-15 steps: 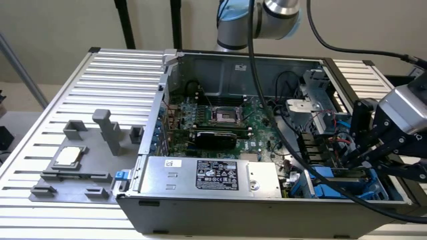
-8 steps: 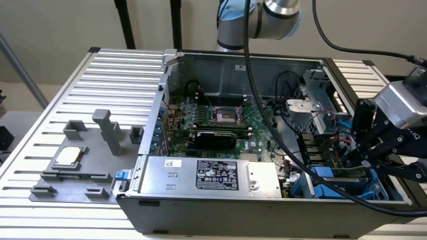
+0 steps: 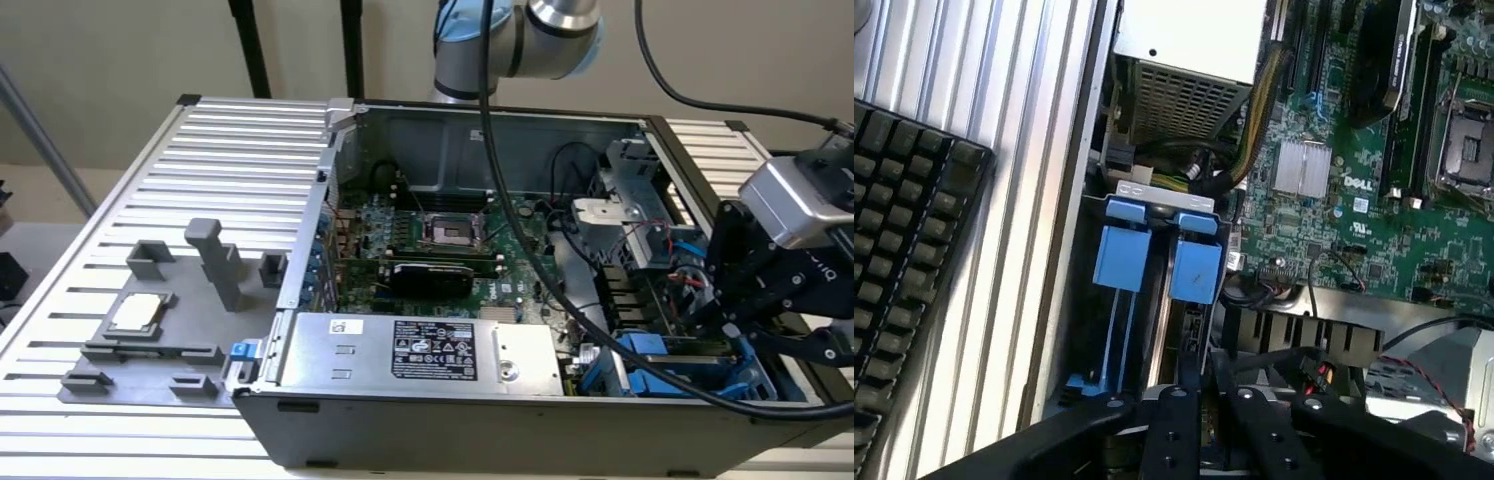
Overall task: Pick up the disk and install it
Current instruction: 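Insert the first disk wire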
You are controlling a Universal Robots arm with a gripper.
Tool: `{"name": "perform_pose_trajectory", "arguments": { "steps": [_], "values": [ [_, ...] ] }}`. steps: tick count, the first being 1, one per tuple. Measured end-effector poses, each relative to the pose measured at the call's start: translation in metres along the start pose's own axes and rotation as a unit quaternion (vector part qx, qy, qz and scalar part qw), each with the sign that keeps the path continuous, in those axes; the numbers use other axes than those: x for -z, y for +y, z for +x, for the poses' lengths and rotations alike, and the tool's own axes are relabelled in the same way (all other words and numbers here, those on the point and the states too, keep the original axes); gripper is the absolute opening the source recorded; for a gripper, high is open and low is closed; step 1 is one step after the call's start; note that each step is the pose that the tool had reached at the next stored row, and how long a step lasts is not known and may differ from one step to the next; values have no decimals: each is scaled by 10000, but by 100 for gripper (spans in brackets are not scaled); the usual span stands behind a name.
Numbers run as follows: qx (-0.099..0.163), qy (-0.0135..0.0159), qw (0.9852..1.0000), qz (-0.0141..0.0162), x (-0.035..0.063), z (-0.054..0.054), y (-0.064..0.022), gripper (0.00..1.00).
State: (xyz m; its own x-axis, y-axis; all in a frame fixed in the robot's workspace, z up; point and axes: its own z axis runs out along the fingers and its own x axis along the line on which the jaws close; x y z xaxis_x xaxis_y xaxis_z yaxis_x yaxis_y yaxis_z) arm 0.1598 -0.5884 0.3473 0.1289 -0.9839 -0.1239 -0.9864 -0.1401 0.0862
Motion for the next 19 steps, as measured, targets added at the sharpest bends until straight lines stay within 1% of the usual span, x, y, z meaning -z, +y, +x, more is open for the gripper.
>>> {"name": "perform_pose_trajectory", "arguments": {
  "steps": [4,7,10,14,17,19],
  "values": [
    [-231,37,9997,21,-9,1,-1,16],
    [-412,62,9991,37,-16,2,-1,16],
    [-590,83,9982,54,-23,3,-2,16],
    [-820,113,9965,76,-35,4,-2,16],
    [-894,130,9959,83,-51,1,29,16],
    [-907,133,9958,84,-59,-1,49,16]
  ]
}}
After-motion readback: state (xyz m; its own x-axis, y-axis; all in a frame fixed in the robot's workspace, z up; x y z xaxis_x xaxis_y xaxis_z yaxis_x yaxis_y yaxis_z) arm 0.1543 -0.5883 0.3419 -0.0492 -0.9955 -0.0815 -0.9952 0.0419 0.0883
